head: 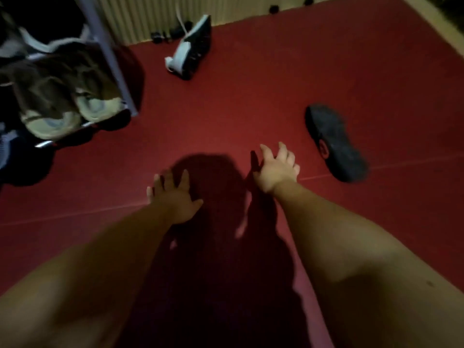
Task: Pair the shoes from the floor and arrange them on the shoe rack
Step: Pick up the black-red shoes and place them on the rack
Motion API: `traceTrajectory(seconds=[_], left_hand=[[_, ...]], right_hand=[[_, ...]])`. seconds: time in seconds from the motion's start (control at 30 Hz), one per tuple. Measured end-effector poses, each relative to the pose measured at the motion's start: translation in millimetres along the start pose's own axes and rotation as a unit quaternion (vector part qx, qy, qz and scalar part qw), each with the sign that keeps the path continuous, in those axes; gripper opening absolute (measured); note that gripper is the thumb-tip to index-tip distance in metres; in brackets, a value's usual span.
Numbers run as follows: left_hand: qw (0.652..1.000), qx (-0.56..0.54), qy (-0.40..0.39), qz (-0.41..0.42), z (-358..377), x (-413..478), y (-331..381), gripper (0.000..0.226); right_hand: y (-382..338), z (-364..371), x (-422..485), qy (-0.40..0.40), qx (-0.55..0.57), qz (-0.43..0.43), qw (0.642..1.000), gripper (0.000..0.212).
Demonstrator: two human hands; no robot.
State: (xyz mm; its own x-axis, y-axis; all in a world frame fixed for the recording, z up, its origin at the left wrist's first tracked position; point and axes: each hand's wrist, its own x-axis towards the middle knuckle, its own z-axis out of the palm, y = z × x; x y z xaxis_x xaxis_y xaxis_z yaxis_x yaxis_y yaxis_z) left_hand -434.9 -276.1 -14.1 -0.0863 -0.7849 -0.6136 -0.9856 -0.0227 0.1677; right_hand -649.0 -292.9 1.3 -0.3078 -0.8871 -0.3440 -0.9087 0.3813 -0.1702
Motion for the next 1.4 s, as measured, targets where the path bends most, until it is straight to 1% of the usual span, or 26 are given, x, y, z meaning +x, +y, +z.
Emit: traceTrajectory(seconds=[0.1, 0.17, 0.27, 0.33, 0.47, 0.63, 0.7, 0.77, 0.87, 0.97, 1.07, 1.1, 1.2, 1.3, 1.37, 1.4], left_hand=[[0.999, 0.008, -0.043, 0.020, 20.2, 16.9, 32.2, 0.089], [0.998, 0.008, -0.056, 0.014, 31.1, 25.8, 46.0, 0.095], [0.999, 0.001, -0.051, -0.012, 45.9, 32.7, 58.1, 0.112], [0.999, 0.000, -0.048, -0.022, 50.5, 35.6, 60.7, 0.118], [0.998, 0.012, -0.066, -0.020, 48.5, 37.0, 59.0, 0.122], [0.996, 0.008, -0.083, -0.025, 47.3, 36.6, 61.2, 0.123], [0.996, 0.006, -0.084, -0.027, 48.0, 36.8, 60.2, 0.124], [0.996, 0.006, -0.082, -0.026, 48.6, 36.9, 60.0, 0.124], [0.997, 0.008, -0.076, -0.023, 49.3, 36.6, 60.8, 0.123], [0.997, 0.009, -0.071, -0.023, 49.9, 35.5, 60.3, 0.123], [0.997, 0.010, -0.071, -0.022, 49.6, 36.6, 59.2, 0.124], [0.997, 0.009, -0.070, -0.019, 48.9, 36.6, 59.3, 0.125], [0.998, 0.010, -0.067, 0.000, 48.4, 33.5, 58.1, 0.125], [0.997, 0.030, -0.039, 0.052, 46.5, 26.1, 40.3, 0.109], [0.991, 0.079, -0.029, 0.103, 43.9, 16.1, 15.8, 0.097], [0.988, 0.096, -0.032, 0.113, 42.3, 8.6, 0.9, 0.094]], right_hand=[[57.6, -13.1, 13.7, 0.042, -0.021, 0.100, 0.994, 0.079], [91.5, -22.3, 25.0, 0.061, -0.037, 0.155, 0.985, 0.082], [130.8, -34.7, 40.2, 0.055, -0.051, 0.206, 0.976, 0.088], [149.1, -39.7, 50.4, 0.042, -0.056, 0.222, 0.972, 0.095], [161.2, -40.4, 65.7, 0.023, -0.028, 0.243, 0.969, 0.101], [159.8, -36.4, 81.3, 0.023, -0.085, 0.303, 0.949, 0.100], [157.3, -42.7, 79.6, 0.011, -0.056, 0.312, 0.948, 0.103], [148.2, -44.2, 70.1, -0.009, -0.021, 0.306, 0.952, 0.103], [122.3, -26.5, 43.9, -0.015, -0.027, 0.269, 0.963, 0.100], [94.5, -7.5, 15.7, -0.018, -0.059, 0.179, 0.982, 0.097], [79.7, -2.8, 7.9, -0.032, -0.108, 0.107, 0.988, 0.096], [75.2, -3.5, 10.2, -0.036, -0.106, 0.101, 0.989, 0.096], [58.2, -4.1, 23.0, -0.034, -0.055, 0.087, 0.994, 0.099], [40.0, -1.7, 36.2, -0.043, -0.061, 0.091, 0.993, 0.098], [31.0, -2.7, 38.5, -0.039, -0.067, 0.112, 0.991, 0.090], [26.3, -3.9, 36.6, -0.040, -0.065, 0.112, 0.991, 0.088]])
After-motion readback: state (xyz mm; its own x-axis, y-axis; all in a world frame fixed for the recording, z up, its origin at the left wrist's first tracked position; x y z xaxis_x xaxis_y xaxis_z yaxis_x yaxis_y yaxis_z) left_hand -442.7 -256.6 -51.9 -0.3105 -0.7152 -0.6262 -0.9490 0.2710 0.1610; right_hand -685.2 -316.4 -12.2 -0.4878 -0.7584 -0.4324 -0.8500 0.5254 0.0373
